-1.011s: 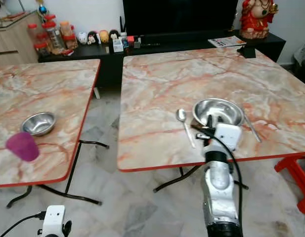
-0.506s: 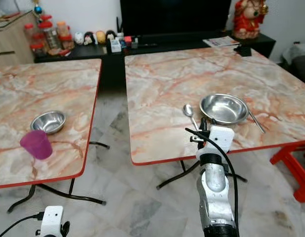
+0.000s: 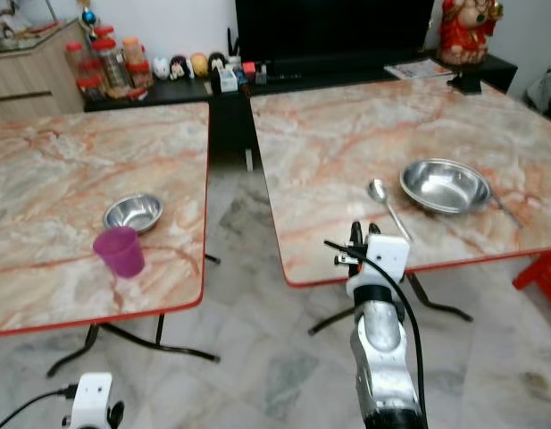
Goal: Setting the table
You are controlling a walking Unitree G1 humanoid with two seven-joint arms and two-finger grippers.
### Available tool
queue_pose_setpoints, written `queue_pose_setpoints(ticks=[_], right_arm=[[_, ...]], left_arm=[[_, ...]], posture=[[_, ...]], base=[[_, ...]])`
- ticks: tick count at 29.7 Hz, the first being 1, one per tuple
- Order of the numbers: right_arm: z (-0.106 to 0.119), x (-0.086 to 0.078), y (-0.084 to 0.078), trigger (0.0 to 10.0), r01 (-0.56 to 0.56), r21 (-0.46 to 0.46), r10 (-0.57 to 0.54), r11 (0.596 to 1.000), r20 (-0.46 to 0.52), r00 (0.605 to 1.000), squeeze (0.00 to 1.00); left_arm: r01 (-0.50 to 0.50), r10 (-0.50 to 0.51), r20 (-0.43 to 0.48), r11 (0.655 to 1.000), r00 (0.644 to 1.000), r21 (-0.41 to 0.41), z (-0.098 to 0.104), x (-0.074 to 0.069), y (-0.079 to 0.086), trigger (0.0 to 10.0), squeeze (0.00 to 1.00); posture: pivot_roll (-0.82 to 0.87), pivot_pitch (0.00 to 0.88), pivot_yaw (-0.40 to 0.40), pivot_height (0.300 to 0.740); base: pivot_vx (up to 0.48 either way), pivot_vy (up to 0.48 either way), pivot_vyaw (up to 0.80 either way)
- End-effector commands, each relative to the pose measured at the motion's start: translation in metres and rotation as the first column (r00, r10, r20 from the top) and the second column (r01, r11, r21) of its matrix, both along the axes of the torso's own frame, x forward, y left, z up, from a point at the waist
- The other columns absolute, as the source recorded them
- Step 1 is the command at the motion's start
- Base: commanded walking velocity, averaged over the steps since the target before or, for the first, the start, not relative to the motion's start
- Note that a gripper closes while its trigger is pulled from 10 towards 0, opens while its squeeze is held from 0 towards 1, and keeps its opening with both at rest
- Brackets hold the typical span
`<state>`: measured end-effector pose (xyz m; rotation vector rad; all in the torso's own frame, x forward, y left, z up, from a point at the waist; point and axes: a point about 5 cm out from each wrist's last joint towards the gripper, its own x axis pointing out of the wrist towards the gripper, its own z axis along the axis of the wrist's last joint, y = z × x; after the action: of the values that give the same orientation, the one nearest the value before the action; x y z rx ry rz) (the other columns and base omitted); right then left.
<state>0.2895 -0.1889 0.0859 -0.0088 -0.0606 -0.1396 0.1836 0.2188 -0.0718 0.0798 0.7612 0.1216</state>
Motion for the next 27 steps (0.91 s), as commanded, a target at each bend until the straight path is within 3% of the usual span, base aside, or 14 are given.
queue_pose_setpoints(ticks=[1, 8, 18, 20, 24, 26, 27], right_arm=[[-0.006, 0.000, 0.006, 10.0, -0.024, 0.000, 0.024, 1.000, -0.016, 1.000, 0.00], [-0.033, -0.011, 0.001, 10.0, -0.026, -0.008, 0.025, 1.000, -0.122, 0.992, 0.00], [-0.067, -0.027, -0.010, 10.0, 0.016, 0.024, -0.010, 1.000, -0.256, 0.967, 0.00], [-0.083, -0.037, -0.016, 10.0, 0.057, 0.047, -0.039, 0.997, -0.327, 0.944, 0.00], [-0.094, -0.044, -0.021, 10.0, 0.089, 0.056, -0.061, 0.995, -0.379, 0.924, 0.00], [-0.116, -0.060, -0.029, 10.0, 0.142, 0.084, -0.083, 0.986, -0.491, 0.867, 0.00], [-0.116, -0.060, -0.029, 10.0, 0.142, 0.084, -0.083, 0.986, -0.491, 0.867, 0.00]], left_arm=[[-0.004, 0.004, -0.006, 1.000, 1.000, 0.017, 0.001, -0.002, 0.007, 10.0, 0.00], [-0.010, 0.010, -0.004, 1.000, 1.000, 0.015, 0.001, -0.001, 0.006, 10.0, 0.00], [-0.017, 0.017, -0.003, 1.000, 1.000, 0.014, 0.001, -0.001, 0.006, 10.0, 0.00], [-0.018, 0.018, -0.001, 1.000, 1.000, 0.015, 0.001, 0.000, 0.006, 10.0, 0.00], [-0.019, 0.019, -0.002, 1.000, 1.000, 0.015, 0.001, 0.000, 0.006, 10.0, 0.00], [-0.015, 0.015, -0.003, 1.000, 1.000, 0.017, 0.001, 0.000, 0.006, 10.0, 0.00], [-0.015, 0.015, -0.003, 1.000, 1.000, 0.017, 0.001, 0.000, 0.006, 10.0, 0.00]], posture=[[-0.05, 0.000, 0.062, 0.740], [-0.05, 0.000, 0.056, 0.740], [-0.05, 0.000, 0.055, 0.740], [-0.05, 0.000, 0.055, 0.740], [-0.05, 0.000, 0.056, 0.740], [-0.05, 0.000, 0.056, 0.740], [-0.05, 0.000, 0.056, 0.740]], base=[[0.000, 0.341, 0.00], [0.000, 0.346, 0.32], [0.000, 0.345, 0.00], [0.000, 0.341, 0.00], [0.000, 0.313, 0.00], [0.000, 0.000, 0.00], [0.000, 0.000, 0.00]])
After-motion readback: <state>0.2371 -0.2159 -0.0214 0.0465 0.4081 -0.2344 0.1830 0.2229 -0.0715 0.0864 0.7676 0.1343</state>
